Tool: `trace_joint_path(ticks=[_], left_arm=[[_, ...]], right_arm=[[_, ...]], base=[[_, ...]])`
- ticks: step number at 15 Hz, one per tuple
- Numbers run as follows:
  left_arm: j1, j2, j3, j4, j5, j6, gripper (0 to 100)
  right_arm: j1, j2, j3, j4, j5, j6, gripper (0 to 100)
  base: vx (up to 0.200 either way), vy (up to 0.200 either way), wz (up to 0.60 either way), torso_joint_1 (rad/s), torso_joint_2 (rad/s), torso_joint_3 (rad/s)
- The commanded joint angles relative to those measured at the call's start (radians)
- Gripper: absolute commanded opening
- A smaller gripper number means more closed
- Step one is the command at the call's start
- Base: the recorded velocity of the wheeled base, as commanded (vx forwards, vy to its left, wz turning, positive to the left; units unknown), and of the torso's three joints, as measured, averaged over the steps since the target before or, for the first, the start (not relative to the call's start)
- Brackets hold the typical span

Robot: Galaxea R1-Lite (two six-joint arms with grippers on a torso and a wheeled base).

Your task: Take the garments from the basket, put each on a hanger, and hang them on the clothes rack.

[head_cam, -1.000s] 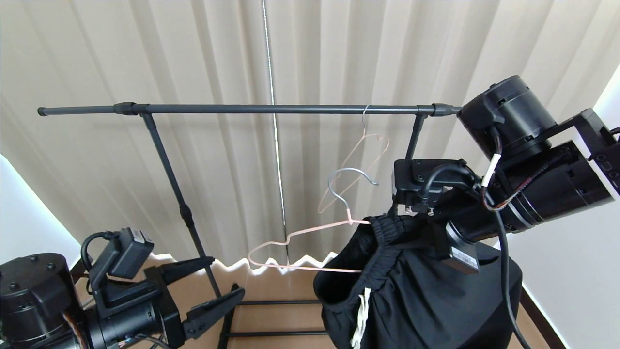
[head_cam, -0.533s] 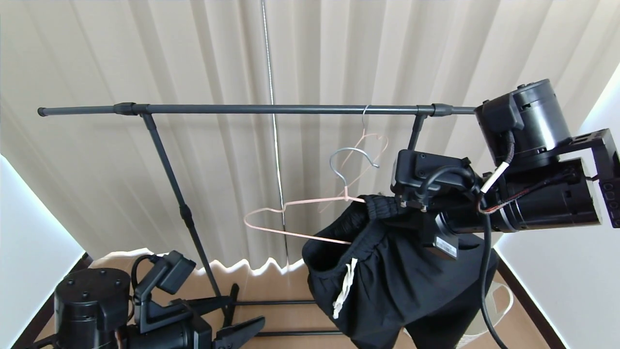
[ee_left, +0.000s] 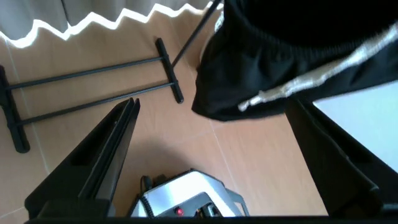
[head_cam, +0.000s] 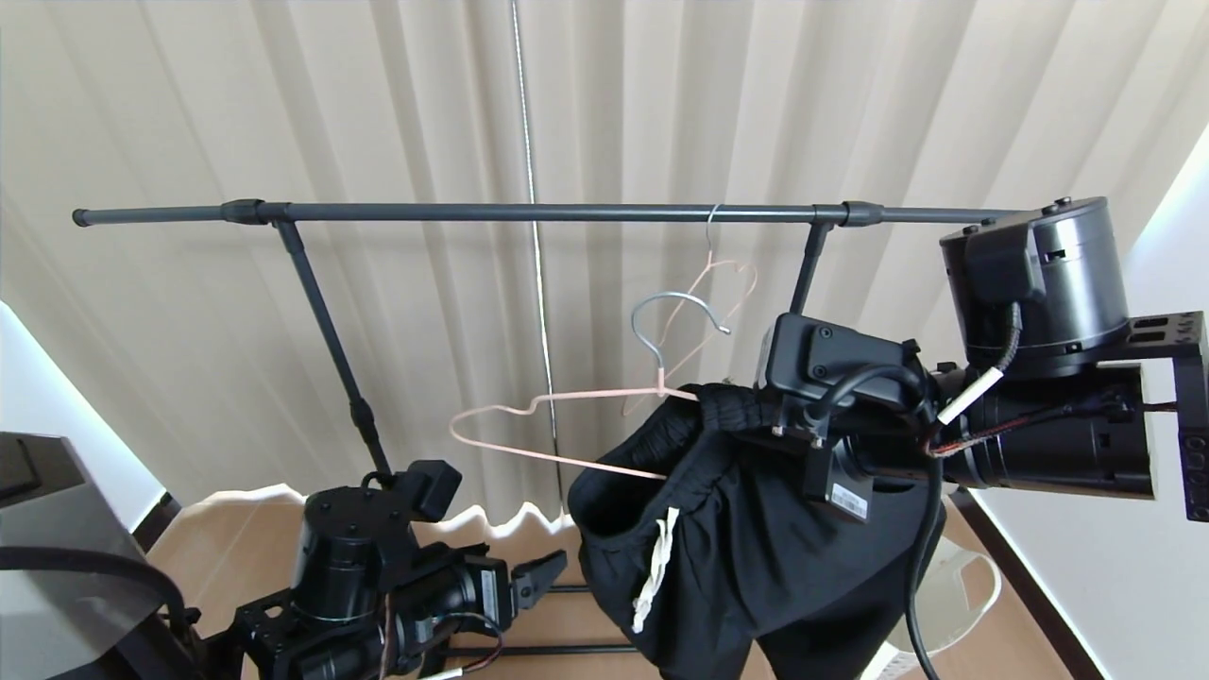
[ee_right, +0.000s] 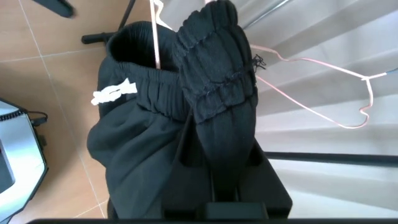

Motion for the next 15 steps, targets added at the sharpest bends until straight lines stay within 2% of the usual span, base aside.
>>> trace_joint_path(ticks=[1,6,9,13,14,15], left_arm=[[-0.006,0.047,-0.041,0.000,0.007,-0.002,100],[-0.009,0.059,-0.094,0.002,0.060,-0.001,100],[-0.047,0.099,-0.124,0.002,0.134,0.005,100],[-0.107,0.116,-0.117,0.000,0.177,0.011,100],[-0.107,0.116,-0.117,0.000,0.178,0.011,0],[-0.108,0.116,-0.115,0.000,0.180,0.011,0]], right_arm=[[0.016,-0.025,0.043,-0.018,-0.002,0.000,0],[0.042,-0.051,0.058,-0.025,-0.007,0.000,0],[0.064,-0.056,0.054,-0.025,-0.007,0.000,0],[0.064,-0.064,0.049,-0.025,-0.007,0.001,0],[0.064,-0.067,0.051,-0.025,-0.007,0.000,0],[0.061,-0.068,0.055,-0.025,-0.021,0.001,0]], base=[[0.000,0.000,0.00,0.000,0.00,0.000],[0.000,0.000,0.00,0.000,0.00,0.000],[0.000,0.000,0.00,0.000,0.00,0.000],[0.000,0.000,0.00,0.000,0.00,0.000],[0.000,0.000,0.00,0.000,0.00,0.000],[0.000,0.000,0.00,0.000,0.00,0.000]])
